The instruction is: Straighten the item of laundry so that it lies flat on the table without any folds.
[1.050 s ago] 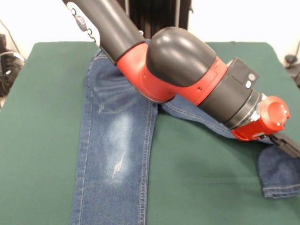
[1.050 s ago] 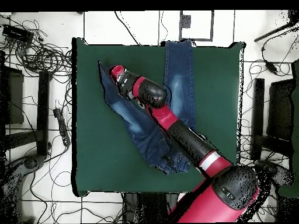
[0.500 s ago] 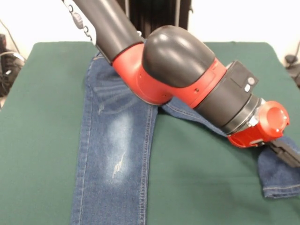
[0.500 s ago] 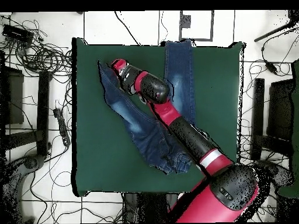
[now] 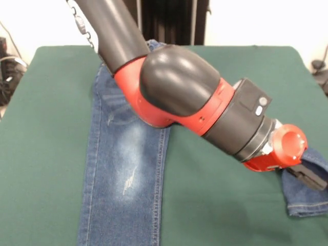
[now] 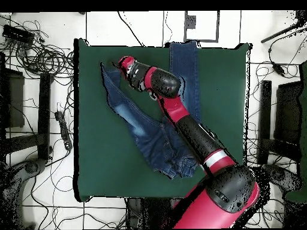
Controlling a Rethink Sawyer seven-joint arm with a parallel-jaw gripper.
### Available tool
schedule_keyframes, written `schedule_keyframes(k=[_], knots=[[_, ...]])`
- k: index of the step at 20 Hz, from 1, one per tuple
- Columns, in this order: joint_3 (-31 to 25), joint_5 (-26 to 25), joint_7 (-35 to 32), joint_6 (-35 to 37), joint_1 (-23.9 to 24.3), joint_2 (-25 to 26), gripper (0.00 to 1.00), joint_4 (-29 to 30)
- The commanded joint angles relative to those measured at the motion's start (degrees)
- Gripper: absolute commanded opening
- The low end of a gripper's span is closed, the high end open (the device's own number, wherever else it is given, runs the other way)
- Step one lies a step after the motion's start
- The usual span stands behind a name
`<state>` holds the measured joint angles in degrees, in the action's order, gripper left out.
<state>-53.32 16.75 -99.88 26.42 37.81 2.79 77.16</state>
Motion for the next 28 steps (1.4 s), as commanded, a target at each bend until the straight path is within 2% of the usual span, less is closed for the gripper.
schedule_keyframes(k=[1, 4, 6, 7, 10, 13, 15, 20, 25, 28], knots=[[7.7, 3.5, -4.4, 9.8, -3.0, 3.7, 0.0, -11.5], [8.9, 2.1, -3.8, 11.8, -3.4, 3.7, 0.0, -12.9], [9.2, -1.3, 1.0, 11.8, -3.6, 3.5, 0.0, -14.4], [9.4, -2.4, 2.2, 13.2, -3.8, 3.5, 1.0, -15.2], [10.9, -4.5, 4.4, 15.7, -4.9, 2.9, 1.0, -17.1], [11.3, -4.7, 2.9, 17.0, -5.6, 3.0, 1.0, -18.8], [12.6, -2.8, -3.1, 18.4, -6.3, 2.6, 1.0, -18.9], [12.8, -3.8, 0.2, 22.6, -7.1, 3.6, 1.0, -23.3], [13.2, -1.6, -3.5, 30.2, -7.8, 4.0, 1.0, -26.4], [11.9, -1.1, -3.0, 31.0, -7.2, 3.7, 1.0, -24.8]])
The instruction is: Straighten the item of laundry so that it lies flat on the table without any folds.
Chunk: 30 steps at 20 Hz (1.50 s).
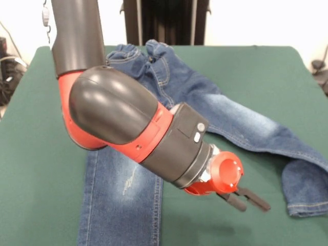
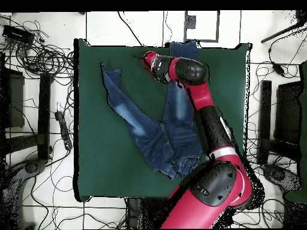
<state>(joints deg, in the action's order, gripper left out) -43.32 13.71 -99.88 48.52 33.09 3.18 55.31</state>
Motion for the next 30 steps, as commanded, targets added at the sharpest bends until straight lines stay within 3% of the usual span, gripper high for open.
schedule_keyframes(k=[1, 8, 13, 30], knots=[[1.5, 1.9, -2.2, 9.4, -2.4, 3.6, 1.0, -3.3], [0.1, 2.2, -1.1, 13.2, -2.7, 4.4, 1.0, -4.3], [-1.5, -0.3, 7.7, 15.2, -3.7, 6.8, 1.0, -7.2], [-4.3, -1.3, 5.9, 4.9, -5.9, 6.3, 1.0, -0.4]])
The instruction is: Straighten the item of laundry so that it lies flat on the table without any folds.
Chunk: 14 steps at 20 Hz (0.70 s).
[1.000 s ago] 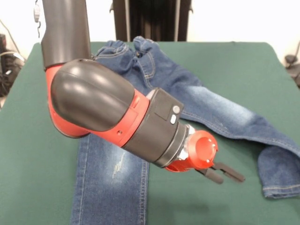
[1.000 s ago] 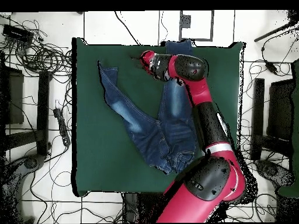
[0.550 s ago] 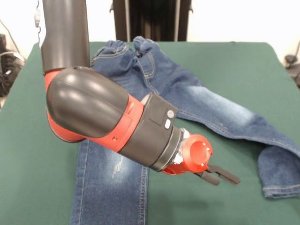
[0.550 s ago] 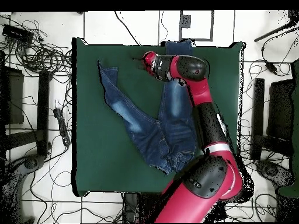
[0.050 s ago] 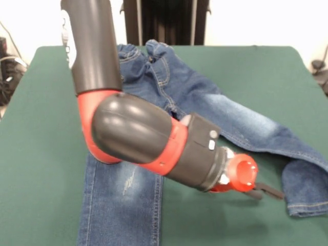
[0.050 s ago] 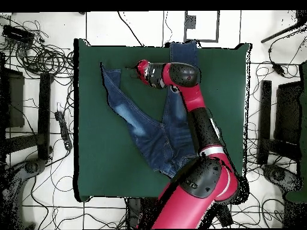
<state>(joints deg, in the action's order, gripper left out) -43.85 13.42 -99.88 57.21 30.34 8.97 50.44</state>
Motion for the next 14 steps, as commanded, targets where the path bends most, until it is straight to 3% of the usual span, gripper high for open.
schedule_keyframes(k=[1, 5, 10, 14], knots=[[-4.0, -0.9, 5.6, -4.3, -2.9, 0.4, 1.0, 5.3], [-6.0, -2.0, 7.6, -7.4, -0.2, -1.0, 1.0, 11.0], [-8.8, -2.3, 3.7, -9.4, 4.3, -8.5, 1.0, 20.6], [-9.1, -3.5, 2.6, -10.1, 5.4, -11.1, 1.0, 23.6]])
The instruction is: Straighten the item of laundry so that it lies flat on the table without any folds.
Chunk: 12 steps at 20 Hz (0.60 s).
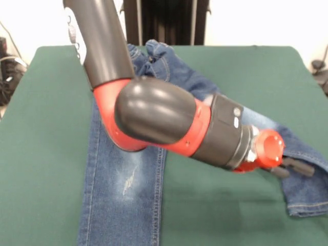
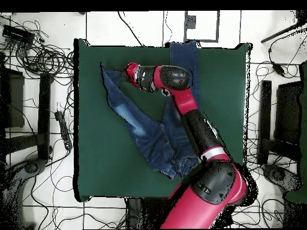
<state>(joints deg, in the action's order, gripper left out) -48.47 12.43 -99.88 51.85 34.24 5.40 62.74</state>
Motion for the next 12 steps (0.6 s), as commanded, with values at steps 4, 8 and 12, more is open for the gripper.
schedule_keyframes(k=[4, 8, 12], knots=[[-4.9, -3.5, 3.5, -5.6, 1.1, -7.0, 1.0, 12.1], [-3.7, -4.6, 2.8, -5.8, 0.1, -6.7, 1.0, 12.6], [-2.5, -6.7, 3.4, -7.3, -1.5, -6.2, 1.0, 11.8]])
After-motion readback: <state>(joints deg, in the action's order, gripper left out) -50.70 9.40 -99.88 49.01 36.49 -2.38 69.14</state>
